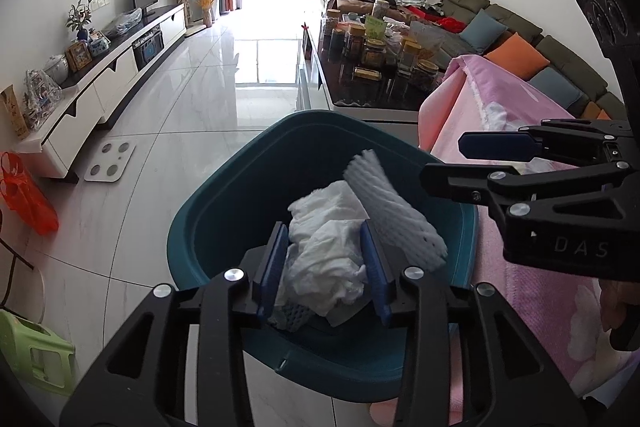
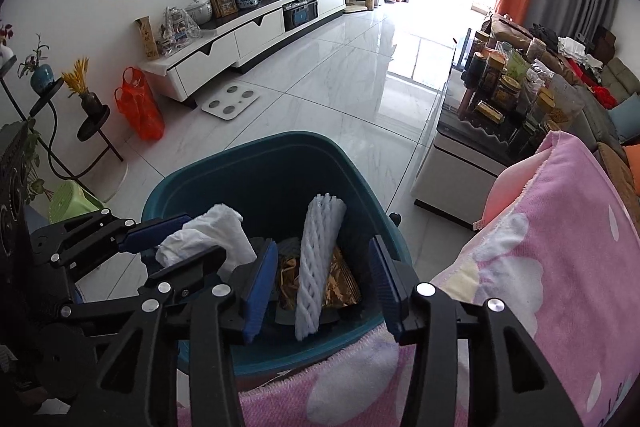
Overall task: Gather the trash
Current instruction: 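Carry the foam net and tissue to the teal bin and open both tools, then move both tools back over the table toward the wrappers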
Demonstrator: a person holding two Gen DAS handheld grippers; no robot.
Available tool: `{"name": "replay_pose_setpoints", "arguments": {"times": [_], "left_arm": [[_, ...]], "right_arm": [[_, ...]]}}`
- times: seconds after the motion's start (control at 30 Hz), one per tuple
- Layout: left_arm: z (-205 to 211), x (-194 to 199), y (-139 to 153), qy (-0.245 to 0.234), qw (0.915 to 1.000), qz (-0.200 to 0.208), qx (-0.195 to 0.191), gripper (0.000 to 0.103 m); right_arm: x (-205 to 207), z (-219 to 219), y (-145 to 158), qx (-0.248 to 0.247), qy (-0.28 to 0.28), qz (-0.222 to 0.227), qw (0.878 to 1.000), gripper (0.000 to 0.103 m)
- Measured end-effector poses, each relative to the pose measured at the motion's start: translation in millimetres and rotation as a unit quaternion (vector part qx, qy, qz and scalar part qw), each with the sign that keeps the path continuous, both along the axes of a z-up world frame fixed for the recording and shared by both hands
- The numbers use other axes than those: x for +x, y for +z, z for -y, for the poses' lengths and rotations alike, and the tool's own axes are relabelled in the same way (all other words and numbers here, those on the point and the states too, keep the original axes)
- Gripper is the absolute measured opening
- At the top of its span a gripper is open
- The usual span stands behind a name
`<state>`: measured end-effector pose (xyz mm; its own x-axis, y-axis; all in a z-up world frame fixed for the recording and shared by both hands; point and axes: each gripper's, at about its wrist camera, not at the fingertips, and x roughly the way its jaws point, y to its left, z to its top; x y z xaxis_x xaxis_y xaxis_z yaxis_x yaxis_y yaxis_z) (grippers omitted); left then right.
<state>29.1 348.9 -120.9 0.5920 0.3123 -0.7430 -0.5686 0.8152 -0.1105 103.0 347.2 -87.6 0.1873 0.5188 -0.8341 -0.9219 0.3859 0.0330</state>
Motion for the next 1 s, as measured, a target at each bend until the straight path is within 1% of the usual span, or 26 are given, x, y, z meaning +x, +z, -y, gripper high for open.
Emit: {"name": "replay_pose_setpoints", "arguments": {"times": [0.1, 0.17, 0.2, 0.23, 0.27, 0.3, 0.37, 0.4, 0.43, 0.47, 0.57, 0.63, 0.77, 0.83, 1.0], "left_arm": [[1.2, 1.0, 0.1, 0.003, 1.0, 0.001, 0.004, 0.048], [0.8, -0.6, 2.0, 0.005, 0.9999, 0.005, 0.01, 0.058], [1.7, -0.2, 3.5, 0.005, 0.9999, 0.007, 0.014, 0.059], [3.3, 1.6, 5.0, 0.005, 0.9997, 0.003, 0.022, 0.065], [4.8, 2.6, 6.2, 0.008, 0.9995, -0.001, 0.03, 0.07], [6.0, 2.7, 8.1, 0.01, 0.9993, -0.003, 0.036, 0.077], [6.9, 4.4, 13.1, 0.014, 0.999, -0.002, 0.042, 0.085], [7.9, 5.4, 16.5, 0.017, 0.9987, -0.001, 0.047, 0.087], [9.0, 6.7, 20.0, 0.02, 0.9983, -0.003, 0.055, 0.092], [10.4, 8.3, 23.5, 0.022, 0.9979, -0.006, 0.06, 0.095], [15.1, 12.7, 34.5, 0.023, 0.997, -0.007, 0.074, 0.097], [18.4, 16.4, 41.4, 0.023, 0.9966, -0.008, 0.079, 0.097], [26.8, 21.9, 53.1, 0.021, 0.9954, -0.01, 0.093, 0.097], [34.6, 27.5, 58.2, 0.016, 0.9946, -0.016, 0.102, 0.097], [67.0, 41.1, 74.9, -0.011, 0.9921, -0.01, 0.124, 0.097]], "right_arm": [[6.2, 8.4, 7.1, 0.026, -0.013, -0.018, 0.999, 0.051], [11.4, 15.4, 13.0, 0.043, -0.023, -0.027, 0.998, 0.052], [13.2, 19.4, 16.0, 0.052, -0.027, -0.031, 0.998, 0.052], [15.2, 24.2, 19.0, 0.062, -0.032, -0.038, 0.997, 0.054], [17.4, 29.2, 21.9, 0.071, -0.038, -0.044, 0.996, 0.06], [19.8, 34.0, 24.7, 0.08, -0.045, -0.047, 0.995, 0.063], [23.4, 45.1, 30.1, 0.096, -0.056, -0.051, 0.992, 0.064], [25.8, 51.5, 32.8, 0.105, -0.062, -0.055, 0.991, 0.064], [27.0, 58.6, 35.8, 0.115, -0.068, -0.057, 0.989, 0.066], [28.4, 64.9, 38.5, 0.122, -0.074, -0.057, 0.988, 0.067], [30.9, 86.6, 44.1, 0.141, -0.091, -0.056, 0.984, 0.073], [33.4, 102.3, 47.1, 0.154, -0.104, -0.054, 0.981, 0.075], [39.2, 137.2, 49.0, 0.173, -0.137, -0.049, 0.974, 0.083], [40.4, 155.4, 49.3, 0.18, -0.155, -0.042, 0.971, 0.088], [38.6, 204.2, 48.4, 0.195, -0.199, -0.033, 0.96, 0.092]]}}
